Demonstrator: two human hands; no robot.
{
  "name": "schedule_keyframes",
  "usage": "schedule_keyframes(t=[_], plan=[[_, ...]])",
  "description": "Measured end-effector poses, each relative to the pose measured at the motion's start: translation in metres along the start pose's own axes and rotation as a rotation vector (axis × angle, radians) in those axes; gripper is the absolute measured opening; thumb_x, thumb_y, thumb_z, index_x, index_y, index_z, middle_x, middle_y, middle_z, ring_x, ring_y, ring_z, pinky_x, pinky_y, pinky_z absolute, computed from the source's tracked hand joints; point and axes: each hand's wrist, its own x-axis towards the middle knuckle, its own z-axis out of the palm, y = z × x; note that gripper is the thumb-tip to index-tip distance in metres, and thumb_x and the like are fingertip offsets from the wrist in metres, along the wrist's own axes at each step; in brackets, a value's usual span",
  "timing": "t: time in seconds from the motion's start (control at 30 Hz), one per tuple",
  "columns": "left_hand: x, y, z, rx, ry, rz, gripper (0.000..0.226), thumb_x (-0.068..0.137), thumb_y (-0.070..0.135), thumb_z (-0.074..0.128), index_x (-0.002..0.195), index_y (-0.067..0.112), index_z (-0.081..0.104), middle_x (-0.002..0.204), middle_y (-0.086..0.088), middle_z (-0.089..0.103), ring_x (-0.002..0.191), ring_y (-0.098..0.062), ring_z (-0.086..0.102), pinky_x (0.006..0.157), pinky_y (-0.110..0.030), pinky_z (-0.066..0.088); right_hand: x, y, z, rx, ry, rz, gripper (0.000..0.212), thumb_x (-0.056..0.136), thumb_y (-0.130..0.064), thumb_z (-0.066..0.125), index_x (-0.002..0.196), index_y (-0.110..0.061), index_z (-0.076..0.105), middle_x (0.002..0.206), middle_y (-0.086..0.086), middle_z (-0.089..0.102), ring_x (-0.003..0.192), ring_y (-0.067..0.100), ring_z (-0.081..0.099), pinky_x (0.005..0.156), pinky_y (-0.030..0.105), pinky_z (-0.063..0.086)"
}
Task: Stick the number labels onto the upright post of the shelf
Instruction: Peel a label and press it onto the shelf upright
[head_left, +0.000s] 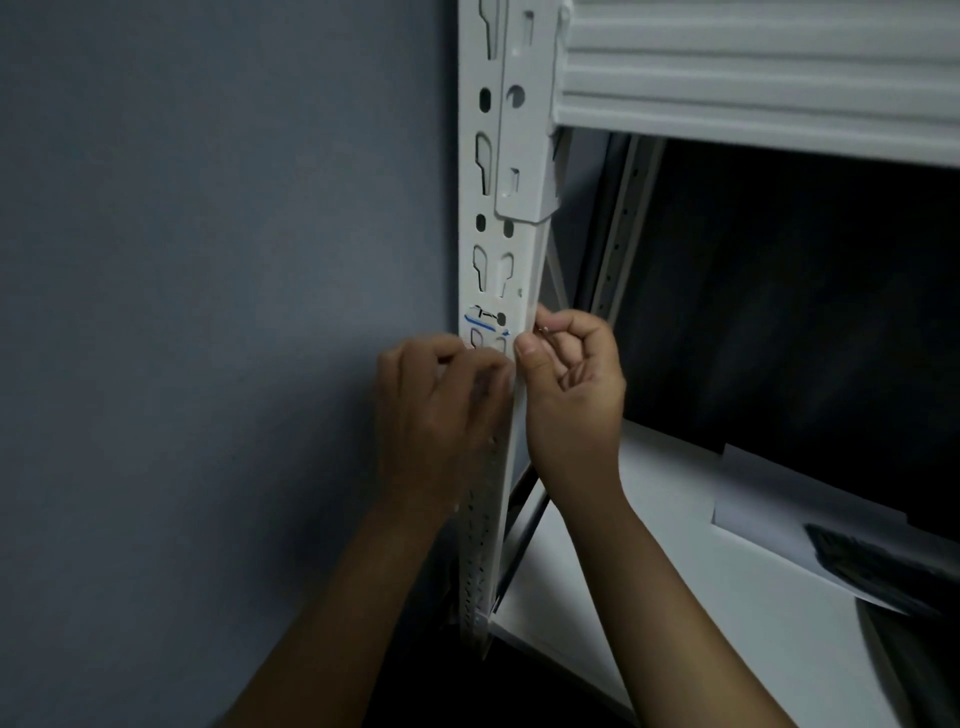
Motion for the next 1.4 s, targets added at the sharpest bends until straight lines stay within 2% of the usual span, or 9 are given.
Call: schedule_keyframes(t=[0.1, 0.27, 0.47, 0.73, 0.8, 0.93, 1.03, 1.2, 1.4], plan=[[0.014, -0.001, -0.002, -0.035, 0.085, -0.091, 0.011, 0.089, 0.026, 0.063, 0.092, 0.016, 0.065, 0.094, 0.000, 0.042, 0.082, -0.022, 0.041, 0.081, -0.009, 0.024, 0.000, -0.002, -0.001, -0.020, -0.010, -0.017, 0.025, 0.091, 0.008, 0.055, 0.095, -0.016, 0.052, 0.108, 0.013, 0.065, 0.100, 0.007, 0.066, 0.086, 0.019, 0.052], [0.020, -0.003, -0.008, -0.051, -0.009, -0.068, 0.012, 0.087, 0.021, 0.066, 0.091, 0.011, 0.070, 0.093, -0.009, 0.056, 0.087, -0.022, 0.043, 0.076, -0.013, 0.027, -0.001, -0.003, 0.000, -0.013, -0.012, -0.012, 0.022, 0.091, 0.008, 0.054, 0.096, -0.013, 0.051, 0.106, 0.008, 0.066, 0.098, 0.004, 0.067, 0.084, 0.016, 0.051], [0.023, 0.000, -0.008, -0.021, -0.027, -0.028, 0.010, 0.085, 0.019, 0.069, 0.088, 0.010, 0.071, 0.090, -0.012, 0.060, 0.086, -0.026, 0.049, 0.084, -0.010, 0.025, 0.000, -0.004, 0.000, -0.011, -0.014, -0.009, 0.022, 0.091, 0.008, 0.054, 0.095, -0.014, 0.052, 0.106, 0.009, 0.066, 0.099, 0.007, 0.067, 0.088, 0.020, 0.052], [0.024, 0.014, -0.007, -0.095, -0.040, -0.226, 0.015, 0.084, 0.027, 0.062, 0.083, 0.012, 0.067, 0.089, -0.006, 0.056, 0.090, -0.016, 0.040, 0.071, -0.011, 0.027, 0.000, -0.002, -0.001, 0.002, -0.001, 0.007, 0.024, 0.091, 0.007, 0.055, 0.094, -0.017, 0.053, 0.104, 0.011, 0.067, 0.094, 0.008, 0.068, 0.083, 0.019, 0.053], [0.025, 0.014, -0.009, -0.066, -0.035, -0.165, 0.014, 0.085, 0.023, 0.062, 0.083, 0.010, 0.067, 0.089, -0.008, 0.058, 0.090, -0.017, 0.040, 0.073, -0.011, 0.031, 0.000, -0.004, -0.002, 0.011, -0.013, 0.006, 0.024, 0.091, 0.008, 0.055, 0.094, -0.016, 0.053, 0.099, 0.006, 0.067, 0.090, 0.003, 0.068, 0.079, 0.015, 0.052], [0.026, 0.005, -0.012, 0.132, 0.020, 0.168, 0.007, 0.087, 0.012, 0.066, 0.084, 0.007, 0.070, 0.088, -0.013, 0.064, 0.088, -0.023, 0.047, 0.068, -0.037, 0.044, -0.001, -0.007, -0.002, 0.006, -0.020, -0.001, 0.023, 0.090, 0.009, 0.055, 0.094, -0.014, 0.052, 0.099, 0.004, 0.066, 0.088, -0.001, 0.067, 0.077, 0.012, 0.050], [0.027, -0.003, -0.011, 0.162, 0.045, 0.301, 0.001, 0.085, 0.008, 0.068, 0.084, 0.007, 0.069, 0.091, -0.010, 0.062, 0.090, -0.025, 0.051, 0.068, -0.039, 0.045, 0.000, -0.006, -0.003, 0.017, -0.028, 0.008, 0.023, 0.090, 0.008, 0.055, 0.095, -0.014, 0.053, 0.102, 0.010, 0.066, 0.090, 0.002, 0.067, 0.080, 0.014, 0.051], [0.031, -0.009, -0.009, 0.170, 0.057, 0.362, 0.005, 0.087, 0.009, 0.066, 0.083, 0.006, 0.068, 0.099, -0.004, 0.046, 0.092, -0.024, 0.049, 0.071, -0.035, 0.040, 0.000, -0.006, -0.003, 0.045, -0.028, 0.028, 0.024, 0.090, 0.009, 0.055, 0.094, -0.015, 0.053, 0.099, 0.007, 0.066, 0.087, 0.001, 0.067, 0.076, 0.013, 0.050], [0.034, -0.008, -0.006, 0.197, 0.038, 0.348, 0.008, 0.086, 0.009, 0.063, 0.080, 0.005, 0.065, 0.085, -0.013, 0.062, 0.086, -0.024, 0.048, 0.067, -0.036, 0.042, -0.001, -0.008, -0.001, 0.023, -0.013, 0.042, 0.023, 0.091, 0.007, 0.055, 0.094, -0.015, 0.053, 0.103, 0.007, 0.066, 0.090, 0.001, 0.067, 0.076, 0.012, 0.050]])
